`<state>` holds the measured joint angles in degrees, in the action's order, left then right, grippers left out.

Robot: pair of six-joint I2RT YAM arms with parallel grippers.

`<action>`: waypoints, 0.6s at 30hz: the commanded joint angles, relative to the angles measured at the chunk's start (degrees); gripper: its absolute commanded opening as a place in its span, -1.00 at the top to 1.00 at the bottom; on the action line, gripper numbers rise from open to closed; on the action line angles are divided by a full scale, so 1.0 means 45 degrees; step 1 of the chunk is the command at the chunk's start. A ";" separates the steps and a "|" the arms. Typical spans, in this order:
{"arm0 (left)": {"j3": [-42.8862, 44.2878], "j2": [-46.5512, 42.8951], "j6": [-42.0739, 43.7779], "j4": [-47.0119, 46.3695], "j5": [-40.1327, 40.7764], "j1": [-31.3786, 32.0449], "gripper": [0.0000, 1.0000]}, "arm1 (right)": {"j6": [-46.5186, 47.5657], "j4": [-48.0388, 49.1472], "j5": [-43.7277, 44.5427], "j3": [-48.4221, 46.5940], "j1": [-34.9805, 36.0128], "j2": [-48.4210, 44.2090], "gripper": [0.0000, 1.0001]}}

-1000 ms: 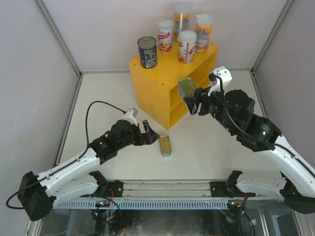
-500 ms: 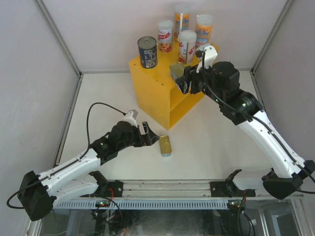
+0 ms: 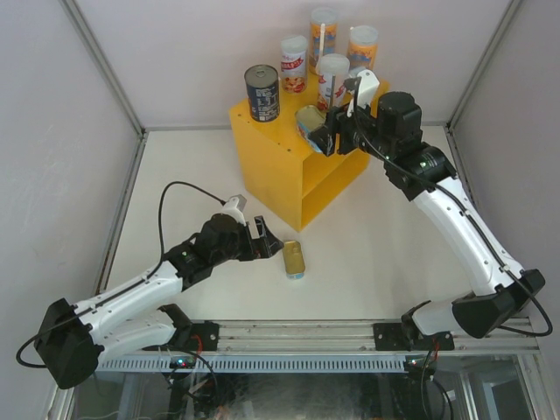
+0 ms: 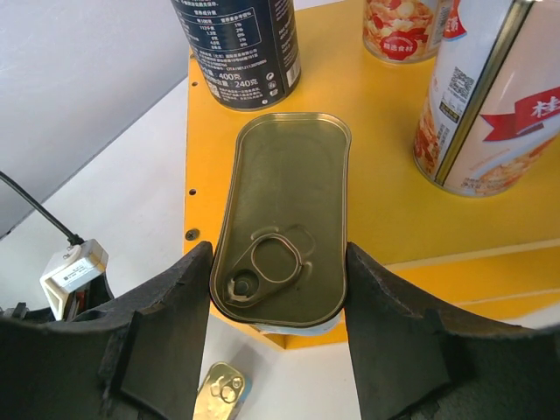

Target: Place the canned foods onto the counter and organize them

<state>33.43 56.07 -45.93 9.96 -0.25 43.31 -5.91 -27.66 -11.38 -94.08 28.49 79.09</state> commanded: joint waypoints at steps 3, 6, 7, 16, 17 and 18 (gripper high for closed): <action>0.0340 0.0013 -0.0163 -0.0552 -0.0025 -0.0093 -0.96 | 0.0402 0.1643 -0.1707 -0.0928 -0.0505 0.0211 0.39; 0.0345 0.0018 -0.0240 -0.0552 -0.0021 -0.0093 -0.96 | 0.0406 0.1577 -0.2165 -0.1077 -0.0834 0.0437 0.39; 0.0345 -0.0010 -0.0269 -0.0552 -0.0022 -0.0093 -0.96 | 0.0380 0.1591 -0.2260 -0.1125 -0.0918 0.0494 0.38; 0.0118 -0.0277 -0.0569 -0.0494 0.0160 -0.0093 -0.96 | 0.0439 0.1290 -0.3140 -0.1868 -0.1482 0.1228 0.30; 0.0079 -0.0296 -0.0588 -0.0494 0.0186 -0.0093 -0.96 | 0.0440 0.1284 -0.3200 -0.1940 -0.1509 0.1301 0.29; 0.0055 -0.0320 -0.0620 -0.0494 0.0184 -0.0093 -0.96 | 0.0445 0.1271 -0.3255 -0.2024 -0.1522 0.1388 0.28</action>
<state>33.43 56.18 -47.42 9.54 -0.16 43.31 -4.82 -26.85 -23.07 -99.07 22.41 85.32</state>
